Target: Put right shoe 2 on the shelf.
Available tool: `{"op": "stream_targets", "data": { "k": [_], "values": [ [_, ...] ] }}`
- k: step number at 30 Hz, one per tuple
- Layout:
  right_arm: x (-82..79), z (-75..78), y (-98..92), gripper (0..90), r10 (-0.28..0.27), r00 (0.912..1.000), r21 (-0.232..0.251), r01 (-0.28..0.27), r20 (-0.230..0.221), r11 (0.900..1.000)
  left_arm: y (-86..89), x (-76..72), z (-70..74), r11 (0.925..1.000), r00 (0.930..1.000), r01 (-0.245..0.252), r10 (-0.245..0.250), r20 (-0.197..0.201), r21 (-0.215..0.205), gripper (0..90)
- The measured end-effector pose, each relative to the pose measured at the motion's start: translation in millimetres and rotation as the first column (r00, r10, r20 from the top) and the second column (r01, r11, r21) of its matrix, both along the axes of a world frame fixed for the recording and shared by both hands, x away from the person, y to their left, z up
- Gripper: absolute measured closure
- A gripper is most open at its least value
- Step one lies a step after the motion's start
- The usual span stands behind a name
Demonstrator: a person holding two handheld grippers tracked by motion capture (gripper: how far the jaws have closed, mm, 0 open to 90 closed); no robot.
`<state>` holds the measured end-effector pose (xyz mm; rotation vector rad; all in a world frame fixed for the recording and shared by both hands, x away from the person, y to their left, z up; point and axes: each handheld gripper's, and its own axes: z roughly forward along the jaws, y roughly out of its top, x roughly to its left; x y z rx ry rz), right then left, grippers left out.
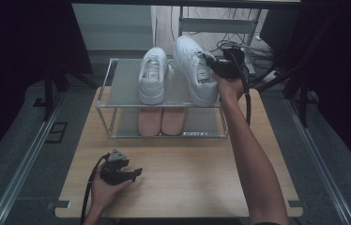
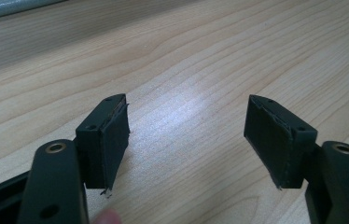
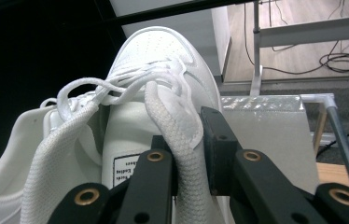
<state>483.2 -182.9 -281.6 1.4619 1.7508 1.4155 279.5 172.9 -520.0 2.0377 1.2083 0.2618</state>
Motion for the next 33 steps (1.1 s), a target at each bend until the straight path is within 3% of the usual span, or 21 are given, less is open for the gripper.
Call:
{"op": "stream_targets", "data": {
  "k": [12,17,23,29,33],
  "values": [
    [27.2,-2.9,25.5,81.7,-0.054,0.9961,-0.005,0.054,-0.070,0.999,2.6,0.1,0.1,1.0000,1.0000,-0.001,0.001,0.003,0.004,31.4],
    [36.6,-9.2,33.2,81.5,-0.086,0.9907,0.002,0.087,-0.105,0.996,3.7,0.0,0.2,1.0000,1.0000,-0.004,0.004,0.004,0.001,31.3],
    [47.5,-18.0,38.9,80.8,-0.116,0.9834,-0.023,0.113,-0.140,0.993,4.1,-0.1,0.3,1.0000,1.0000,-0.004,0.004,0.007,0.001,31.3],
    [55.9,-23.2,44.1,79.3,-0.113,0.9810,-0.046,0.107,-0.158,0.993,4.9,0.4,-0.5,1.0000,1.0000,-0.006,0.006,0.003,0.006,31.4],
    [60.5,-29.0,47.4,75.7,-0.085,0.9801,-0.073,0.073,-0.179,0.995,4.6,-0.2,0.0,1.0000,1.0000,-0.006,0.006,0.008,0.007,31.3]
  ]
}}
